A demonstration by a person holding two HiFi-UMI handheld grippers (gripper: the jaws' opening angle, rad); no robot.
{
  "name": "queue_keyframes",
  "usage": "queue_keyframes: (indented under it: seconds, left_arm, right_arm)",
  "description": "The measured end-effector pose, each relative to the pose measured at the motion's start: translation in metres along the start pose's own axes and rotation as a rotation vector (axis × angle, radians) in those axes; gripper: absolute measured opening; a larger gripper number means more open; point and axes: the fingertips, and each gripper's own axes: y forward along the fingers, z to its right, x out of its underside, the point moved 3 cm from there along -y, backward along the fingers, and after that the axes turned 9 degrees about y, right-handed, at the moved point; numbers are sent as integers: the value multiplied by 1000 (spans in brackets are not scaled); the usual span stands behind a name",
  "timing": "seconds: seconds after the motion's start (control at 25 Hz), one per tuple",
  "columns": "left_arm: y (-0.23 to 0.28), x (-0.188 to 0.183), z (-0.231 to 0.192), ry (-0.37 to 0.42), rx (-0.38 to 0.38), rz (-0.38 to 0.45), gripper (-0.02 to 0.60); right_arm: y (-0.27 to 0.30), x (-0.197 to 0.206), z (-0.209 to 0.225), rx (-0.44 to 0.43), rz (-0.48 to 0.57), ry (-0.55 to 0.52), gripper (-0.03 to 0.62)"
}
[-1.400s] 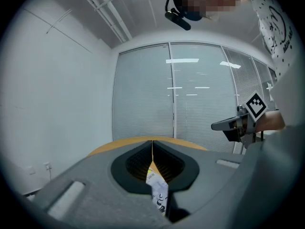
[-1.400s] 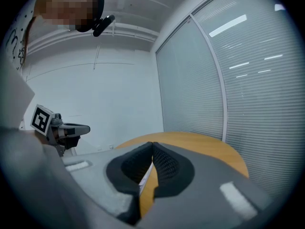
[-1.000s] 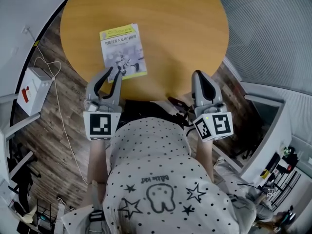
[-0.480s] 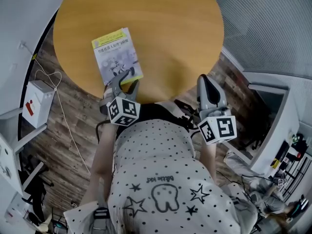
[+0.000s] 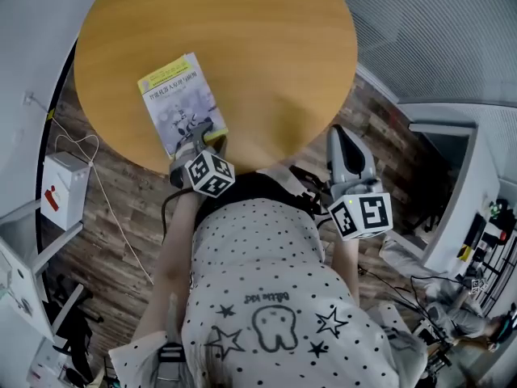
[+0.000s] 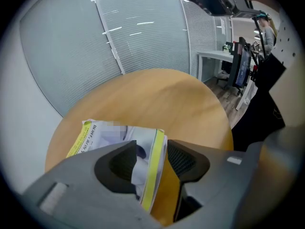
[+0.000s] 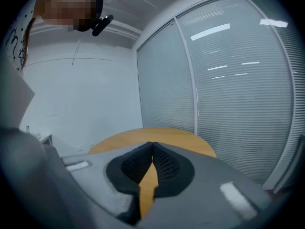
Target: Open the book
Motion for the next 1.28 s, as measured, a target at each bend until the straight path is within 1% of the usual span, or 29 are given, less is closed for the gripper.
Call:
queue_keyframes:
  seconds: [0.12,0.28,0.36,0.52,0.6,0.8,0.88,1.08,1.16,1.28]
  left_arm:
    - [4,4,-4,-4,12,-20,215]
    - [-10,-3,-9,-26,14,-11,205]
    - [-20,-5,-15,-51,-6,6,190]
    - [-37,2,-30,-98,-94,34,143]
    - [-38,5,-32,-127,-125,37,115]
    - [-32,4,-27,-164,-124,48,66]
    - [-34,3,-28,-185,-131,57,34]
    - [-42,2,-36,-216,-144,85,25]
    - [-47,5,-40,-260,-145,93,25]
    - [-52,11,-45,-373,-134,107,25]
  right_arm:
    - [0,-1,-1,6,3,1,4]
    - [-2,-3,0,5,8,1,5]
    - [-2,-3,0,2,7,1,5]
    - [3,0,-7,-10,4,-1,5]
    - [6,0,-11,-19,1,-4,5]
    - [8,-1,-15,-31,-1,-10,4]
    - [7,1,-14,-29,-4,-8,5]
    - [7,2,-12,-23,-13,-1,5]
    - [8,3,-15,-26,-14,0,3]
    - [10,4,-18,-36,-20,1,3]
